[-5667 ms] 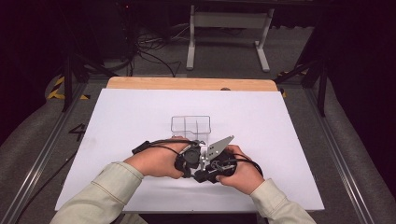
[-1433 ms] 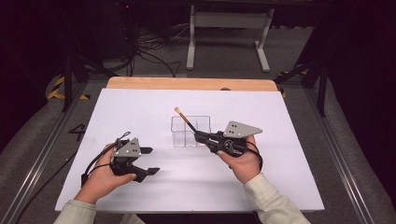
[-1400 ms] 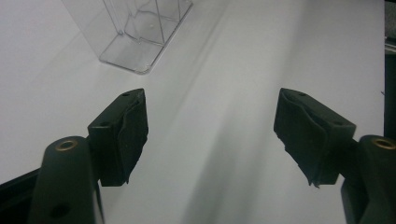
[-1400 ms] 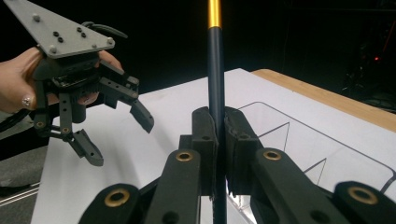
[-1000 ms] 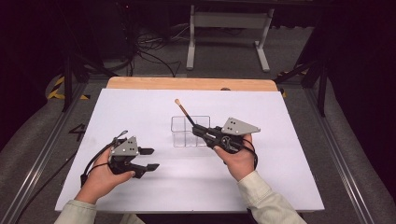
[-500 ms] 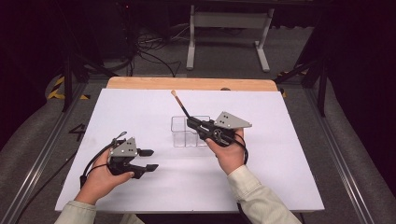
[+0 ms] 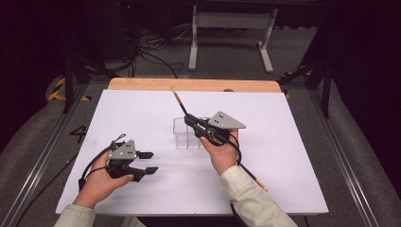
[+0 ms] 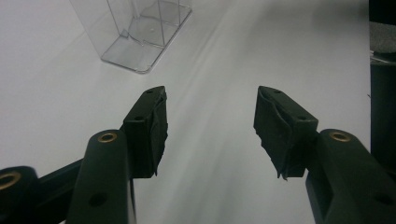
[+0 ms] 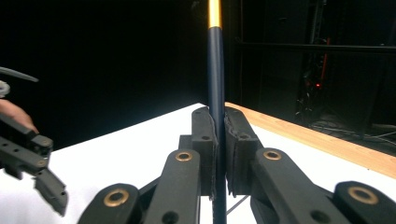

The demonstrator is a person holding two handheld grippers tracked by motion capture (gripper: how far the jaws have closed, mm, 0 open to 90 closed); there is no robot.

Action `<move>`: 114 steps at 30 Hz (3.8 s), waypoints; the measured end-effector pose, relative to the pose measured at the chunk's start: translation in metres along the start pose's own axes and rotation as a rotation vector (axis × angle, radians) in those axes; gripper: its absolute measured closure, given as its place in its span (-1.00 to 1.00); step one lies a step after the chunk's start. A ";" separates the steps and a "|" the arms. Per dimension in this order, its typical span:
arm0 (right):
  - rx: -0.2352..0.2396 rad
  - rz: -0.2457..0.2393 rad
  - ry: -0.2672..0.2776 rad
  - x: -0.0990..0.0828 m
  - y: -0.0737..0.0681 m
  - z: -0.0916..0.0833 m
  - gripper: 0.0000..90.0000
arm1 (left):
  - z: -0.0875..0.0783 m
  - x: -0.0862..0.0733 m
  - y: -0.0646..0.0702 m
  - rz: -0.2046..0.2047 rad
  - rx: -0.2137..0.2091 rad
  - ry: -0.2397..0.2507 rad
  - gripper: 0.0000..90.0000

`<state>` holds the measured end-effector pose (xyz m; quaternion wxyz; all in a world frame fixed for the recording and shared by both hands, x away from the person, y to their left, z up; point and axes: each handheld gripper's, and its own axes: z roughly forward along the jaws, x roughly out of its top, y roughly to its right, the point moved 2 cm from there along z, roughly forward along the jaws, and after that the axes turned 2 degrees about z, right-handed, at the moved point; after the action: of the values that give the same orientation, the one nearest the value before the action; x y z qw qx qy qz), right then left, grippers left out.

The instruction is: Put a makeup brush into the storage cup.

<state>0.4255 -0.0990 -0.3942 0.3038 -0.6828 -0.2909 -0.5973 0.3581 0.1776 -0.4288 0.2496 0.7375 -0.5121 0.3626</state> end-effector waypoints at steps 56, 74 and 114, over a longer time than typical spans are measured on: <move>-0.093 -0.016 0.003 -0.027 0.000 0.019 0.86 | -0.001 -0.010 -0.003 -0.024 -0.010 -0.021 0.02; -0.093 0.001 -0.010 -0.025 0.001 -0.004 0.87 | 0.001 -0.008 -0.001 -0.025 -0.013 -0.019 0.01; -0.143 0.019 -0.073 -0.042 0.009 -0.001 0.87 | 0.002 -0.009 -0.001 -0.024 -0.016 -0.023 0.02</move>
<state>0.4271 -0.1068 -0.4368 0.2491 -0.7268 -0.2517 -0.5886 0.3577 0.1815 -0.4368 0.2540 0.7458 -0.5089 0.3469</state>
